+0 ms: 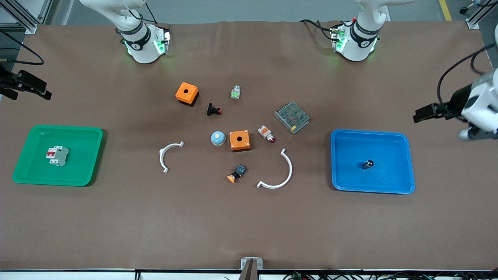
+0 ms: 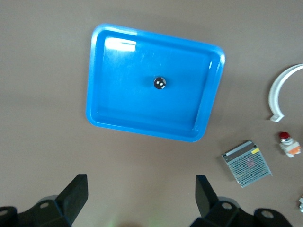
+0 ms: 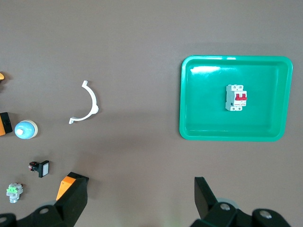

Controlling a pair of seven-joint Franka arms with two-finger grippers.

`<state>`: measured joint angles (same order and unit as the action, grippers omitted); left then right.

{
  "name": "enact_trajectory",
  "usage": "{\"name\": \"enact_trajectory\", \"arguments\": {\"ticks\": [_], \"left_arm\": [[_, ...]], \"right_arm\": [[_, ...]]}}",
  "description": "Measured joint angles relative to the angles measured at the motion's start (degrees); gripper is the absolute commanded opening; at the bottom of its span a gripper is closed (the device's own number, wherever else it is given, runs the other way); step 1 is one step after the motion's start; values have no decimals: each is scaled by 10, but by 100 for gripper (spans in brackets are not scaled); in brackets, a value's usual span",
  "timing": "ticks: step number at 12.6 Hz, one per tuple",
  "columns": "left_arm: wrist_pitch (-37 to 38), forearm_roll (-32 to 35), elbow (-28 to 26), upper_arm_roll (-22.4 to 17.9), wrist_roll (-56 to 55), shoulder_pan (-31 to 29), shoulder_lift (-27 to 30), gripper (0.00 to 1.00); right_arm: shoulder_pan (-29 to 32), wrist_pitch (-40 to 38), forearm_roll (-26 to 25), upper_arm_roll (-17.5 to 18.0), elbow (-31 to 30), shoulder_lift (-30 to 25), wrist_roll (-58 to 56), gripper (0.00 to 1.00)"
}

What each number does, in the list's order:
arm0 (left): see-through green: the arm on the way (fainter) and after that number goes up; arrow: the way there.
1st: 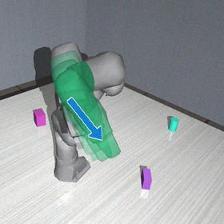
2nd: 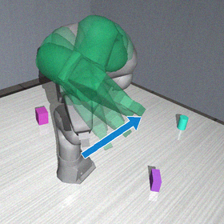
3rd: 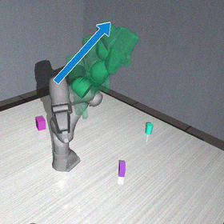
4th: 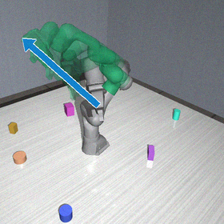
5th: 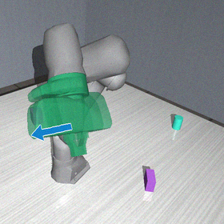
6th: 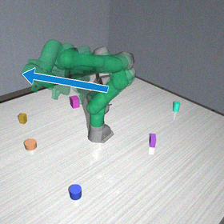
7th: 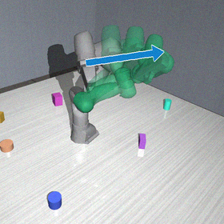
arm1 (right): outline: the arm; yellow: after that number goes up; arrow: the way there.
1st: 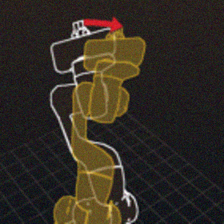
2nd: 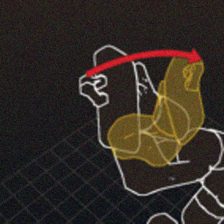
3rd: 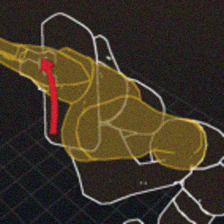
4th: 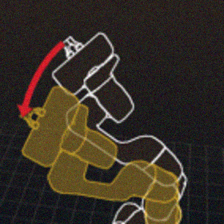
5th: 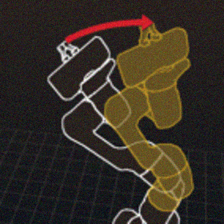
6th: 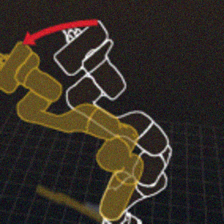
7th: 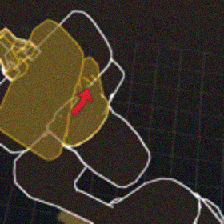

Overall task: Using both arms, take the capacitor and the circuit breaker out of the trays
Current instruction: 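Reach the left gripper to the capacitor while the right gripper reaches the breaker, then grasp the capacitor with the left gripper while the right gripper grasps the breaker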

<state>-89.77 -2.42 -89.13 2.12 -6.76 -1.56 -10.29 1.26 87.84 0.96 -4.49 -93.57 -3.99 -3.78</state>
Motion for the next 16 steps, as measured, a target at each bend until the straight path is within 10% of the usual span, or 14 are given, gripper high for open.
{"name": "enact_trajectory", "arguments": {"ticks": [7,16], "left_arm": [[-190,0,-6,5,0,6,-201,100],[-383,8,-140,7,0,26,-223,91]], "right_arm": [[14,29,-2,-3,0,31,1,100],[184,245,-2,-7,-2,272,-197,100]]}}
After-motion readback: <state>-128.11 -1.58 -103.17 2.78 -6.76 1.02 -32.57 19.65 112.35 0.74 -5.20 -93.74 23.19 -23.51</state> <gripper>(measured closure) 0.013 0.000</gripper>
